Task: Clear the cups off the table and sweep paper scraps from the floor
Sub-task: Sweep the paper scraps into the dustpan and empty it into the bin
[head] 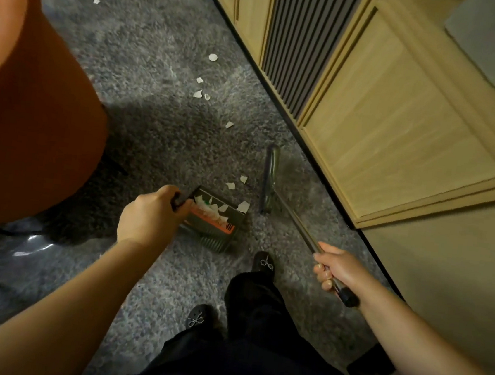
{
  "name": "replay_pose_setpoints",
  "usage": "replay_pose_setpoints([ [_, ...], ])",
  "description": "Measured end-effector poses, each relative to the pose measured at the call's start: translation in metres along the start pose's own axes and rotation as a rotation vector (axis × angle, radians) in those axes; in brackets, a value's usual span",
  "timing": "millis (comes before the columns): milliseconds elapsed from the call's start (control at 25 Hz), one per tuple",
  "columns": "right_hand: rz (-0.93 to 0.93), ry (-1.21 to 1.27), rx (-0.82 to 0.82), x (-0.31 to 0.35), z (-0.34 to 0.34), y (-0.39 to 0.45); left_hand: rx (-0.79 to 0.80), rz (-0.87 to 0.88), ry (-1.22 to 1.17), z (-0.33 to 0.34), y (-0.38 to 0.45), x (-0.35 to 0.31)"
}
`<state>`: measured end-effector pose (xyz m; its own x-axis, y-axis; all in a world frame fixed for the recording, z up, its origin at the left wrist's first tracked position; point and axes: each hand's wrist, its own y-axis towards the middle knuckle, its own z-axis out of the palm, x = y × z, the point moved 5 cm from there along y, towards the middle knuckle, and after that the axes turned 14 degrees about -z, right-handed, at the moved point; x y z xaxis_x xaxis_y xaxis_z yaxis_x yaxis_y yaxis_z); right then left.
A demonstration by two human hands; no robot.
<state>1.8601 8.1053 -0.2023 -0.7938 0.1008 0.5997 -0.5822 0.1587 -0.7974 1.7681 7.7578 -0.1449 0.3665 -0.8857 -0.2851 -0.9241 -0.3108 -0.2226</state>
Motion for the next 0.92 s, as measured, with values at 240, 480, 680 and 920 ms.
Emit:
replay_pose_setpoints([
  [240, 0.0, -0.219, 0.092, 0.07, -0.019, 0.08, 0.052, -0.046, 0.056, -0.001, 0.063, -0.06],
  [480, 0.045, -0.402, 0.187, 0.111, 0.001, 0.149, 0.037, -0.041, 0.086, 0.001, 0.087, -0.093],
  [680, 0.096, -0.409, 0.285, 0.116, 0.027, 0.168, 0.005, 0.003, 0.078, 0.003, 0.086, -0.104],
  [920, 0.135, -0.418, 0.401, 0.119, 0.025, 0.15, -0.031, 0.025, 0.089, 0.002, 0.089, -0.112],
])
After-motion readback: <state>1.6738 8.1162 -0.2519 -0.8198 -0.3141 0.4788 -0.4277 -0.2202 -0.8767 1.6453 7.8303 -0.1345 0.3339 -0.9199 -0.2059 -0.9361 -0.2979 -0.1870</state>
